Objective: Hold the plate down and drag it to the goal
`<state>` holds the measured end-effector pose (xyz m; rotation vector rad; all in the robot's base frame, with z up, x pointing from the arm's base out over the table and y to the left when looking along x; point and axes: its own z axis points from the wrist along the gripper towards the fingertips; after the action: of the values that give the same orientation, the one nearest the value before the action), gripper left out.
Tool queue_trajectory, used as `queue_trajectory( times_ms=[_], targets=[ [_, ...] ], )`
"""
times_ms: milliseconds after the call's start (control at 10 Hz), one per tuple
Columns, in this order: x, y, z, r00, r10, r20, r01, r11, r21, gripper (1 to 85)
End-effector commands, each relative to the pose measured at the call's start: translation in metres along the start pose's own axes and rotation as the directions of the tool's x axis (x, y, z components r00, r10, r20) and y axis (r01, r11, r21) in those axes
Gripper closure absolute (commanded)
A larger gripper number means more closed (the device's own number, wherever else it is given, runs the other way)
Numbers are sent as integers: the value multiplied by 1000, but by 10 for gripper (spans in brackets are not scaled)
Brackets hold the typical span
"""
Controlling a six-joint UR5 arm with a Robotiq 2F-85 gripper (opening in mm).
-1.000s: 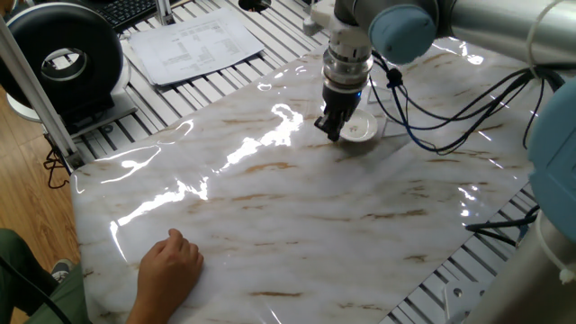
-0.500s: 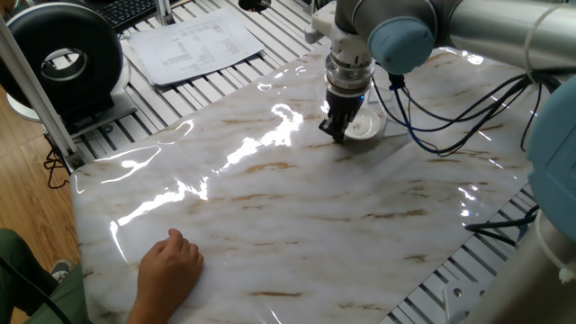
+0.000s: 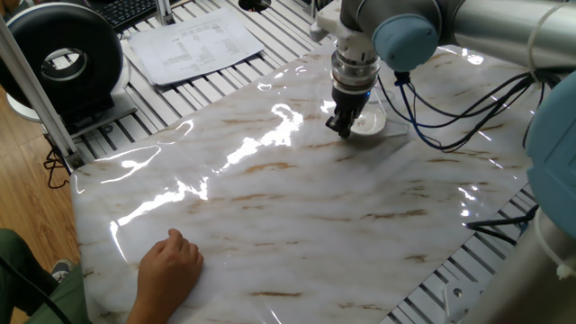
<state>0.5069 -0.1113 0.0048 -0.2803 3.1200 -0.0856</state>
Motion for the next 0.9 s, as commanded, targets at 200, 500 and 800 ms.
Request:
queue_trajectory(
  times_ms=[200, 500, 800],
  targets=[
    [3, -23, 1, 999, -31, 12, 31, 999, 13, 843],
    [5, -33, 2, 999, -52, 17, 51, 998, 29, 843],
    [2, -21, 3, 1000, -21, 20, 21, 1000, -9, 843]
  ],
)
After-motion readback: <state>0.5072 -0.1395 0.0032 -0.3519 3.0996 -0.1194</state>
